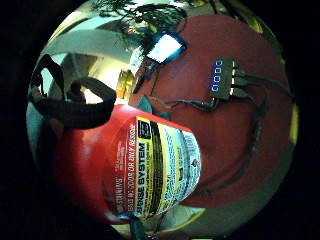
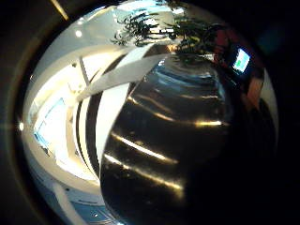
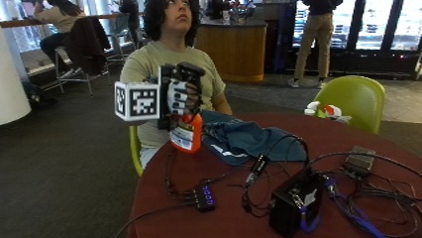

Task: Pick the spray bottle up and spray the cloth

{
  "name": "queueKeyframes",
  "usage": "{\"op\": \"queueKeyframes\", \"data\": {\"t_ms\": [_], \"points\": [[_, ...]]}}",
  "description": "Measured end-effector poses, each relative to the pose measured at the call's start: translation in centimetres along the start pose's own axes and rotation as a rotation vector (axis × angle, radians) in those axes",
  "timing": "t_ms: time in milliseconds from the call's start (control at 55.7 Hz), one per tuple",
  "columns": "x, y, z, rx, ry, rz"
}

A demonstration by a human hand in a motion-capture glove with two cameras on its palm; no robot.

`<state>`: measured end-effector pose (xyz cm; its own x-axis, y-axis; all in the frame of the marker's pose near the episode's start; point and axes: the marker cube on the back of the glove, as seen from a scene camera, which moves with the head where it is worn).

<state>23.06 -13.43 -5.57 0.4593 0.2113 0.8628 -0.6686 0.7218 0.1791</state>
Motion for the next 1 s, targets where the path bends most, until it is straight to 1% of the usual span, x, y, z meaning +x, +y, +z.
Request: {"op": "queueKeyframes", "data": {"t_ms": [108,251,431,538,664,807,1005], "points": [[-5.5,1.7,0.6,-0.276,0.201,0.034],[-9.5,3.5,3.6,-0.552,0.502,0.091],[-11.5,3.4,7.1,-0.695,0.776,0.217],[-10.5,3.6,9.8,-0.846,0.913,0.330],[-7.7,4.2,13.4,-1.028,1.035,0.471],[-3.7,4.5,15.8,-1.138,1.150,0.632],[1.9,5.6,18.5,-1.222,1.310,0.796]]}}
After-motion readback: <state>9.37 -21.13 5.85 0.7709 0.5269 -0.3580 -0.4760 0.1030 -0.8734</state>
